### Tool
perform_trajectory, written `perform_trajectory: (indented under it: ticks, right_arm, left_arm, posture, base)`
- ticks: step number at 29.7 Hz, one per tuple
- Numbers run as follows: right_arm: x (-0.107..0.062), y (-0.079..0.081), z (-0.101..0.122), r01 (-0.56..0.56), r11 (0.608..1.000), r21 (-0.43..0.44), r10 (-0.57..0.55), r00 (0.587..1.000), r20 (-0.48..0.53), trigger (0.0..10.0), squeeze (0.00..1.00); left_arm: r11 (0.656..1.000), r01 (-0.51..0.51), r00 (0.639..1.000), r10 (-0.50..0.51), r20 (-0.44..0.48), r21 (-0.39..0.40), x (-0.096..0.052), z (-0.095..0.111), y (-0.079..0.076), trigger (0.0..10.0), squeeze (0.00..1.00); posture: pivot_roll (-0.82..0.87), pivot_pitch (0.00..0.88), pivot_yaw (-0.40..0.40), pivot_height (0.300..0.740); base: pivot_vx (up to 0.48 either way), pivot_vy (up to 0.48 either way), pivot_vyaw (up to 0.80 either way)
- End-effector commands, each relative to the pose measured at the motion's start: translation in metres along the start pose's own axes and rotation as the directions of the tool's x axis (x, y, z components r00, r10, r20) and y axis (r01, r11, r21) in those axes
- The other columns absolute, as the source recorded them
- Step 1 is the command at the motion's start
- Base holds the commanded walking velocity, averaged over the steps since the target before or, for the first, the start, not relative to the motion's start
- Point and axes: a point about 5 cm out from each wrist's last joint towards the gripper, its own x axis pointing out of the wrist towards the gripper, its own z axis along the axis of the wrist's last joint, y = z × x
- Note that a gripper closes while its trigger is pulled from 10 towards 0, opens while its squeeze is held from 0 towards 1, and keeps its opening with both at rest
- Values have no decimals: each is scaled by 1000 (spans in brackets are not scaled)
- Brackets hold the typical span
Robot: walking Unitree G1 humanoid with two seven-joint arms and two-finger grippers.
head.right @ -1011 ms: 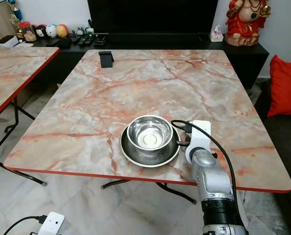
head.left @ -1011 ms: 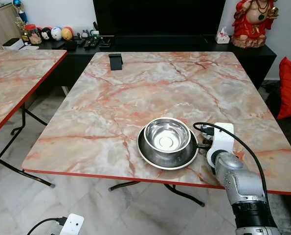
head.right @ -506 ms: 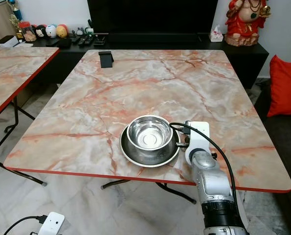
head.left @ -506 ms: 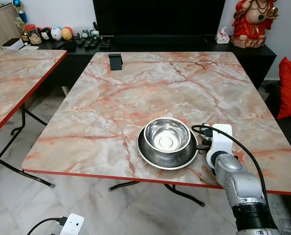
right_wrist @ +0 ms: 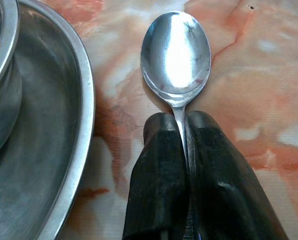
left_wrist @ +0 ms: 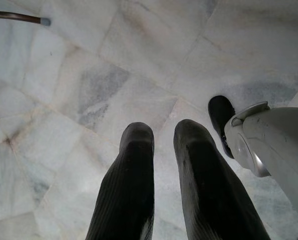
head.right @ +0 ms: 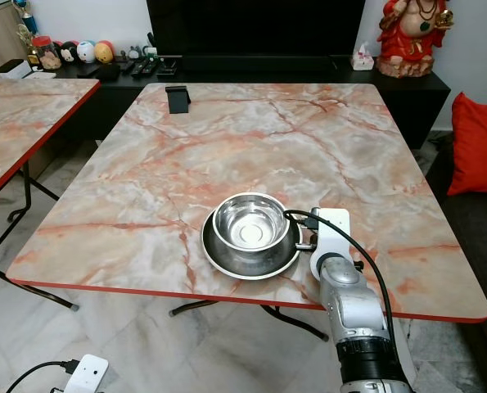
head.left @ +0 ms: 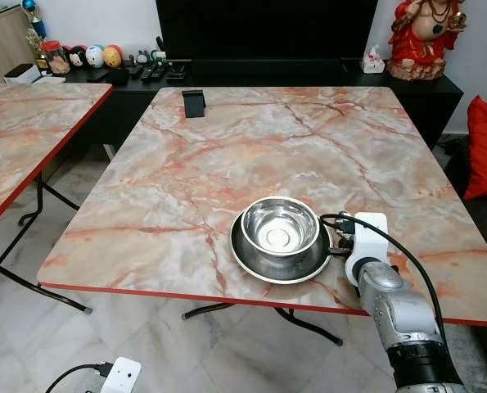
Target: Setting the table
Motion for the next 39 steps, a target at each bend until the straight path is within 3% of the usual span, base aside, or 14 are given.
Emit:
perform_trajectory:
  ticks: [1, 28, 35, 38, 39]
  right_arm:
    - [1, 2, -4, 0, 1000, -6, 0, 1000, -15, 10000, 0]
    - [1, 4, -4, 1, 1000, 3, -1, 1000, -18, 10000, 0]
    - [1, 5, -4, -2, 1000, 2, 2, 1000, -22, 10000, 59]
    - [1, 5, -4, -1, 1000, 2, 1, 1000, -22, 10000, 102]
    - [1, 6, -4, -1, 1000, 3, 1, 1000, -22, 10000, 392]
  left_arm:
    - [1000, -11, 1000, 11, -7, 19, -1, -2, 5, 10000, 0]
    - [1000, -11, 1000, 11, -5, 23, -1, -1, 5, 10000, 0]
    - [1000, -13, 1000, 13, -4, 24, -1, -1, 5, 10000, 0]
    - [1000, -12, 1000, 13, -5, 23, -1, -1, 5, 10000, 0]
    - [1000, -12, 1000, 12, -5, 24, -1, -1, 5, 10000, 0]
  posture:
    - [-19, 0, 37, 740]
    - [-16, 0, 37, 740]
    - [-14, 0, 36, 740]
    - [-14, 0, 36, 740]
    - [-14, 0, 36, 740]
  base:
    - [0, 0, 0]
    - [0, 0, 0]
    - [0, 0, 0]
    - [0, 0, 0]
    - [0, 0, 0]
